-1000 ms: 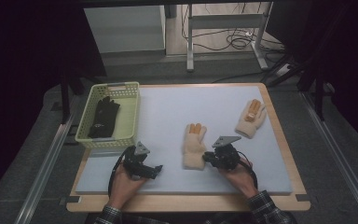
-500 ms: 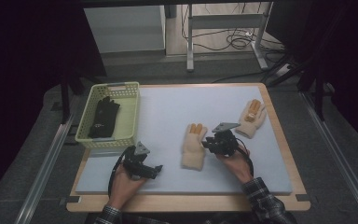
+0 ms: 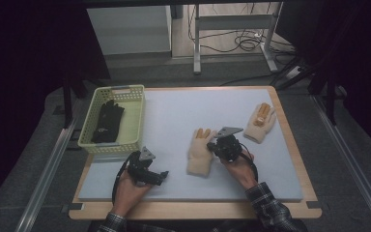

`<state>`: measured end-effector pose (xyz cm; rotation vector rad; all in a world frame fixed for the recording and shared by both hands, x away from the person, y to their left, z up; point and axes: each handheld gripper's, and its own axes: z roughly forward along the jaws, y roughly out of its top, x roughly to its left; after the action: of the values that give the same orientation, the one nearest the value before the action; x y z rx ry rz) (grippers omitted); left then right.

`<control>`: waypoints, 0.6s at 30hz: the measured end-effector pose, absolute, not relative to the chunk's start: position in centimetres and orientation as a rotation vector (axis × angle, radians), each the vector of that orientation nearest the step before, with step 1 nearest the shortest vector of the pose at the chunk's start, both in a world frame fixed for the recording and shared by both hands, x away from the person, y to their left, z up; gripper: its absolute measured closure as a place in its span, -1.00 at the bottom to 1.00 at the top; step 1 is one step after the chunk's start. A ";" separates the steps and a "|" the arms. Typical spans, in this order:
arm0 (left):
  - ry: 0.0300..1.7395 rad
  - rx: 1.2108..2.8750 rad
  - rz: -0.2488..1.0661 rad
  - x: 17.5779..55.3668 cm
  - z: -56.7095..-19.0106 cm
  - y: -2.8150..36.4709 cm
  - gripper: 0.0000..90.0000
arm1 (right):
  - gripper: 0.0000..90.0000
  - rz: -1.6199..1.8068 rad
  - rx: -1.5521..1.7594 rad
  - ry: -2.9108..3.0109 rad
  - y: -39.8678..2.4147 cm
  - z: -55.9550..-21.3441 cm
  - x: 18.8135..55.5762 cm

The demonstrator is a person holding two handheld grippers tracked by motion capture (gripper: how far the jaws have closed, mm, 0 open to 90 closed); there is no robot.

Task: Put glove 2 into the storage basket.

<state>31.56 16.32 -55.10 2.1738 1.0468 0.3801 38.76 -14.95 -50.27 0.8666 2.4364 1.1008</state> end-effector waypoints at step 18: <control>1.049 2.172 0.379 31.5 -55.1 16.3 -1.00 | 0.42 1.063 1.056 2.334 -20.8 -50.2 39.8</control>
<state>31.54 16.31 -55.10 2.1721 1.0488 0.3792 39.80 -20.80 -50.22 1.0557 2.3343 1.0626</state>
